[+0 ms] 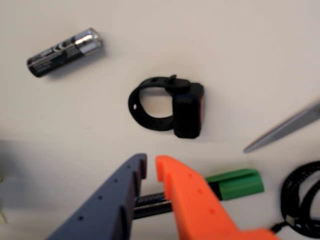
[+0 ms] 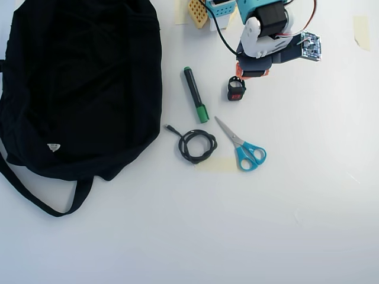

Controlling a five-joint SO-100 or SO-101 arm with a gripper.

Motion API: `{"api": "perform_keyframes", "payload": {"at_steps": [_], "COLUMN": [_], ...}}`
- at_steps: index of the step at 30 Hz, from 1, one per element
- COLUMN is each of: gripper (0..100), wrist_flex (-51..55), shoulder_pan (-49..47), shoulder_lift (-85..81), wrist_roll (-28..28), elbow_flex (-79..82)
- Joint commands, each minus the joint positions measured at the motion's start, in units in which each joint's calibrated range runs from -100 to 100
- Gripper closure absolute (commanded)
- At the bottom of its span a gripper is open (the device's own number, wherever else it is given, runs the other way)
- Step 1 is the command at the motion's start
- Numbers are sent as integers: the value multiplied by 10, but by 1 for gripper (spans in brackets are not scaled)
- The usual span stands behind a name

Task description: Put the bike light into the black bag

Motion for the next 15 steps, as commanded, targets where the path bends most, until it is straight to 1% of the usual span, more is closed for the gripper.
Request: {"api": "perform_keyframes", "payload": {"at_steps": [1, 5, 10, 15], "gripper": [97, 97, 87, 83], "wrist_flex": [-31, -39, -47, -62], "shoulder_pan": [4, 4, 4, 4], "shoulder_lift": [3, 10, 10, 14], "wrist_roll": [-1, -1, 0, 2], "elbow_flex": [5, 5, 9, 10]}}
